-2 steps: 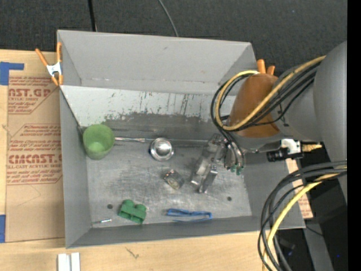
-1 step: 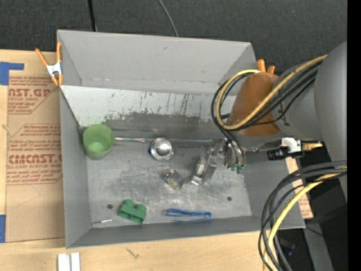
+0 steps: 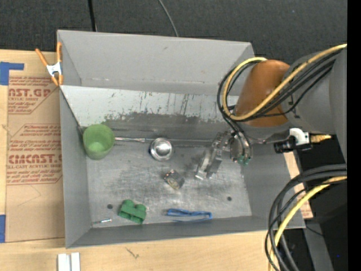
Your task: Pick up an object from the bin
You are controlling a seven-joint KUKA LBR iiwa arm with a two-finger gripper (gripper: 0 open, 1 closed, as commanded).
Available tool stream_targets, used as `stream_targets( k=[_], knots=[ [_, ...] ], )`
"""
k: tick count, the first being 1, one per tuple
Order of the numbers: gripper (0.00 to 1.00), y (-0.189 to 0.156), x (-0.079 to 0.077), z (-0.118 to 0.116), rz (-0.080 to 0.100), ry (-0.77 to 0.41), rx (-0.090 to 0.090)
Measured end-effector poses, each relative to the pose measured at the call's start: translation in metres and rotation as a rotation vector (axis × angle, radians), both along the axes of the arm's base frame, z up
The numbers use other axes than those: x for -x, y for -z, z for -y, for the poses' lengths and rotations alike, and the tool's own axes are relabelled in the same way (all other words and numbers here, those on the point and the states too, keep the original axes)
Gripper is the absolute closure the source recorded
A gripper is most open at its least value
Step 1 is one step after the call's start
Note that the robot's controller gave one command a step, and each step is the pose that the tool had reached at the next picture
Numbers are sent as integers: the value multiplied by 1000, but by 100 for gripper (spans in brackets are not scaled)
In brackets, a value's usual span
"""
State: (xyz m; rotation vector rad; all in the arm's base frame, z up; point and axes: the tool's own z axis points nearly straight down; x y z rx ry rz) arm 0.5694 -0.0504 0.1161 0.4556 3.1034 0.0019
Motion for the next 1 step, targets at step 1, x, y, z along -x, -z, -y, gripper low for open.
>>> stream_targets(
  k=[1],
  knots=[
    [100,-42,-1,-1,1,-1,0]
  ],
)
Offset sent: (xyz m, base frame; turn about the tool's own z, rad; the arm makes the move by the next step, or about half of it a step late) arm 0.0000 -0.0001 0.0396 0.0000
